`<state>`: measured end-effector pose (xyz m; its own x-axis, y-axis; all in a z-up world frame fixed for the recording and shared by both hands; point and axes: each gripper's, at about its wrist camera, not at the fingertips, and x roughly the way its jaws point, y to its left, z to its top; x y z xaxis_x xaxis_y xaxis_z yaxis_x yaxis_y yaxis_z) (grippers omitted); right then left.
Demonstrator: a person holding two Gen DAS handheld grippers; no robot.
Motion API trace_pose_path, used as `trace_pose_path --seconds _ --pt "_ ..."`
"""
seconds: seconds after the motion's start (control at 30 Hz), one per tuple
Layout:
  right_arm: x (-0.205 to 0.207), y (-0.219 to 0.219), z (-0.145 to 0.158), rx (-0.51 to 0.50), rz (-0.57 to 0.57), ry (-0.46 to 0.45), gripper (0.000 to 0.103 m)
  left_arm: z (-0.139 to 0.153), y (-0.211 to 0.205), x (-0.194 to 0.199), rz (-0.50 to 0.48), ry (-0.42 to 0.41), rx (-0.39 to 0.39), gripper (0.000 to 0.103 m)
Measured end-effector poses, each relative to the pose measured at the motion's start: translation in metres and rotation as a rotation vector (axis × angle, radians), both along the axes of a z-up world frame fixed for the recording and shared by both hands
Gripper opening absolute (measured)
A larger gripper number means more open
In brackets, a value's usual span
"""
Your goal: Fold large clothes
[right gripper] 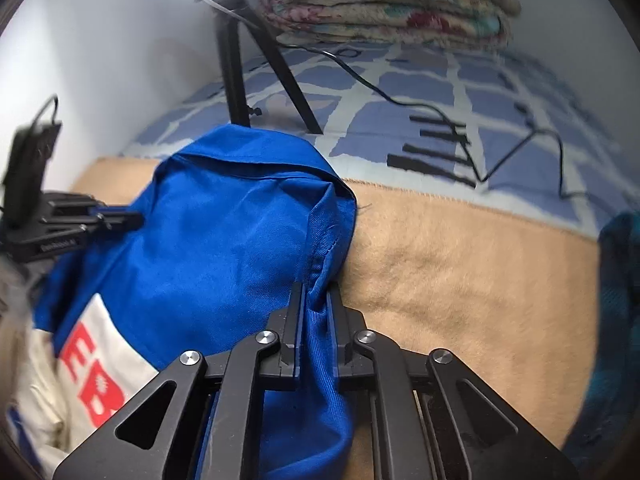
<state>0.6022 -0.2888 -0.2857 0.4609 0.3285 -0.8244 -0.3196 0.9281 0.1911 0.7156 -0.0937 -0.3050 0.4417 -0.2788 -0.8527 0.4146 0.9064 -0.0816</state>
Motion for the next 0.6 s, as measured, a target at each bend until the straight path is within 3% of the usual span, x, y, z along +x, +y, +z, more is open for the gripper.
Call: trace_pose_path --seconds 0.27,0.6 --pt "-0.012 0.006 0.026 -0.028 -0.054 -0.069 0.004 0.027 0.008 -0.021 0.03 -0.071 -0.049 0.001" --pt "-0.046 0.013 0.083 -0.025 -0.072 -0.178 0.003 0.079 0.013 -0.066 0.014 -0.146 -0.101 0.001"
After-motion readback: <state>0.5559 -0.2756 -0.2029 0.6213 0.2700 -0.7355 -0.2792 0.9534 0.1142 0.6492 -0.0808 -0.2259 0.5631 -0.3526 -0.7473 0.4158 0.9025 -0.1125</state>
